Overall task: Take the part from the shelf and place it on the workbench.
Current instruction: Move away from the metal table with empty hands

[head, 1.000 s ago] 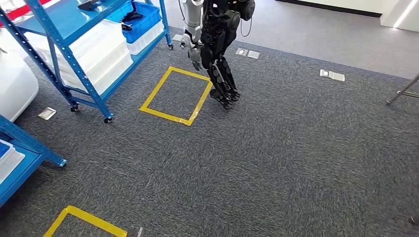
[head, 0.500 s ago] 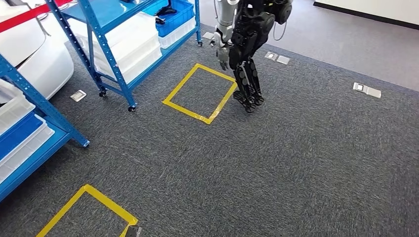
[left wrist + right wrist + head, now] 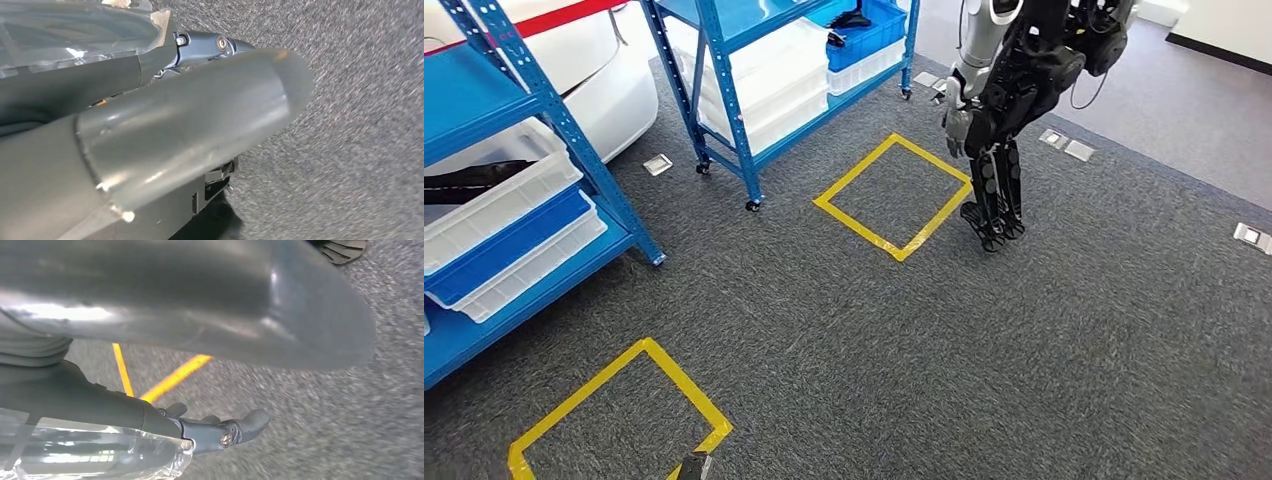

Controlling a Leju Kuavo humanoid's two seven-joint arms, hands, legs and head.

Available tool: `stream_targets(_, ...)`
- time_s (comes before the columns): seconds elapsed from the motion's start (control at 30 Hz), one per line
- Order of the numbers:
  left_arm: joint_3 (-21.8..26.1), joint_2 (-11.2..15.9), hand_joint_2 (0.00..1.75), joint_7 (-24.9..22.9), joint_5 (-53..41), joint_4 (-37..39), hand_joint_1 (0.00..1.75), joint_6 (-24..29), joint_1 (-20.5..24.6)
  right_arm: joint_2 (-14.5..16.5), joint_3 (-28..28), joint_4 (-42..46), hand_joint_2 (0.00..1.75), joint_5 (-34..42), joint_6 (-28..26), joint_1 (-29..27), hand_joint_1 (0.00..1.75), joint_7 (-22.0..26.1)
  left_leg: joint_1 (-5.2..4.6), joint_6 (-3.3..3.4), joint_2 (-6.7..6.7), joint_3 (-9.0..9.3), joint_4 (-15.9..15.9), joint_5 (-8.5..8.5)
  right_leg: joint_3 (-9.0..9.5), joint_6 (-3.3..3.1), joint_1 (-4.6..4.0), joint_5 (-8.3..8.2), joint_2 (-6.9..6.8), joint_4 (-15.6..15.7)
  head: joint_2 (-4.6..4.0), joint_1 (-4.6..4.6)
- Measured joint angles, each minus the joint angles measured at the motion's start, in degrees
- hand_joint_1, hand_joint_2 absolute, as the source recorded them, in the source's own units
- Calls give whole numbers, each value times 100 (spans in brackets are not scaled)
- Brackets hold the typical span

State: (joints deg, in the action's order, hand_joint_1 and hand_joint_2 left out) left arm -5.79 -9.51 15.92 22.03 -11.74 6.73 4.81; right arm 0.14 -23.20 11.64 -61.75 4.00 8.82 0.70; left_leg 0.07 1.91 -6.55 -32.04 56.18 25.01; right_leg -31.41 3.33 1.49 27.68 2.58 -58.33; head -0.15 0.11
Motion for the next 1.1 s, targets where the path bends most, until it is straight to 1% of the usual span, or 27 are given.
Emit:
stream_targets(0.03,0,2,0,-1,-1,0,0,0,-2,1,-2,-3,0,0,0,8,0,0,-9,-30,-53,-26,30,14,49,-32,-4,-45,56,124,0,3)
stream_targets(0.1,0,9,0,-1,-1,1,0,0,-18,10,-4,-6,0,-2,0,20,0,-1,-9,-71,-135,-73,52,13,46,-131,-19,-49,-12,96,0,-3)
stream_targets(0.13,0,13,0,-2,-1,1,0,0,-31,17,-5,-6,0,-2,0,27,0,-1,-4,-88,-114,-92,72,23,46,-161,-10,-56,-62,93,0,-3)
stream_targets(0.2,0,20,0,-3,-1,2,0,0,-41,28,-6,-6,0,-2,0,32,0,1,-3,-133,180,-225,358,210,52,-244,2,-64,-175,98,0,-36)
stream_targets(0.27,0,17,0,-3,-1,1,0,1,-26,22,-7,-6,0,-2,0,13,0,2,1,-174,531,-584,1110,610,55,-313,-33,-50,-322,100,0,-72)
stream_targets(0.3,0,16,0,-3,-1,0,0,2,-22,19,-8,-6,0,-2,0,1,0,2,9,-185,593,-785,1516,776,54,-330,-50,-41,-406,99,0,-74)
stream_targets(0.33,-1,16,0,-3,-1,0,0,2,-25,16,-8,-6,0,-2,0,-7,0,2,13,-188,621,-922,1787,850,55,-340,-63,-34,-489,99,0,-74)
stream_targets(0.37,-1,16,0,-3,-1,0,0,2,-31,15,-8,-6,0,-2,0,-7,0,2,13,-182,634,-942,1826,804,60,-348,-71,-27,-565,99,0,-75)
stream_targets(0.4,-1,16,0,-3,-1,0,0,3,-37,17,-8,-6,0,-2,0,-2,0,2,10,-164,656,-837,1626,658,70,-354,-80,-20,-637,99,0,-75)
stream_targets(0.43,-1,18,0,-3,-1,0,0,4,-38,20,-8,-6,0,-2,0,6,0,2,0,-130,727,-626,1234,457,85,-360,-90,-12,-703,99,0,-76)
stream_targets(0.5,0,21,0,-3,-1,-4,0,3,-25,27,-8,-6,0,-2,0,15,0,2,-52,-46,1020,-200,437,183,116,-348,-124,14,-816,98,0,-72)
stream_targets(0.53,-1,20,0,-1,-5,-7,0,0,-15,27,-8,-6,0,-3,0,16,0,2,-82,-16,1120,-93,225,136,127,-330,-141,28,-869,98,0,-71)
stream_targets(0.57,-1,19,0,1,-13,-10,0,-4,-9,26,-9,-6,0,-4,0,15,0,2,-108,1,1150,-67,150,140,138,-310,-152,40,-925,100,0,-68)
stream_targets(0.63,-1,15,0,3,-33,-13,0,-12,-14,25,-10,-3,0,-8,0,20,0,2,-101,35,993,-72,114,106,153,-263,-162,64,-1012,102,0,-69)
stream_targets(0.67,-1,13,0,4,-40,-15,0,-13,-19,25,-11,-1,0,-10,0,25,0,3,-83,62,920,-60,84,78,146,-241,-160,102,-933,55,0,-62)
stream_targets(0.7,-1,9,0,4,-46,-17,0,-17,-17,26,-12,1,0,-12,0,24,0,5,-61,92,845,-49,56,48,89,-232,-158,189,-780,-97,0,-57)
stream_targets(0.77,-2,-4,0,5,-62,-22,0,-26,-4,20,-16,1,0,-13,0,0,0,7,-41,131,679,-47,35,13,-206,-246,-130,492,-419,-755,0,-35)
stream_targets(0.8,-2,-9,0,5,-69,-23,0,-31,-1,15,-20,-1,0,-13,0,-21,0,7,-40,138,586,-54,37,9,-406,-250,-118,645,-334,-1159,0,-29)
stream_targets(0.83,-2,-14,0,4,-75,-23,0,-32,-7,9,-24,-2,0,-14,0,-37,0,5,-39,140,492,-56,39,7,-564,-232,-106,729,-302,-1452,0,-25)
stream_targets(0.87,-2,-15,0,4,-77,-22,0,-33,-16,3,-28,-3,0,-14,0,-46,0,4,-38,138,400,-54,43,6,-627,-189,-94,711,-288,-1535,0,-24)
stream_targets(0.9,-2,-15,0,3,-78,-22,0,-33,-24,-1,-31,-4,0,-15,0,-47,0,4,-35,134,314,-49,49,7,-577,-128,-78,595,-275,-1382,0,-23)
stream_targets(0.93,-2,-18,0,3,-79,-23,0,-35,-27,-4,-33,-4,0,-15,0,-43,0,4,-29,125,229,-42,61,11,-429,-62,-54,408,-240,-1026,0,-24)
stream_targets(0.97,-2,-20,0,3,-81,-23,0,-37,-28,-7,-35,-4,0,-15,0,-40,0,4,-23,106,151,-43,79,19,-245,-5,-21,224,-144,-597,0,-21)
stream_targets(1.0,-2,-22,0,2,-84,-24,0,-38,-27,-7,-37,-6,0,-15,0,-35,0,5,-24,77,81,-50,105,32,-99,12,-10,88,-60,-246,0,-17)
stream_targets(1.03,-3,-24,0,1,-86,-24,0,-39,-27,-8,-39,-8,0,-15,0,-28,0,5,-26,44,26,-66,123,39,-1,-5,-10,10,2,-29,0,-14)
stream_targets(1.07,-3,-23,0,-2,-90,-24,0,-39,-31,-7,-41,-9,0,-16,0,-20,0,5,-31,12,-19,-87,134,40,33,-44,-21,-11,29,51,0,-12)
stream_targets(1.1,-4,-22,0,-6,-91,-23,0,-39,-36,-6,-45,-10,0,-17,0,-10,0,5,-33,-15,-59,-108,137,34,37,-95,-43,-19,-17,50,0,-12)
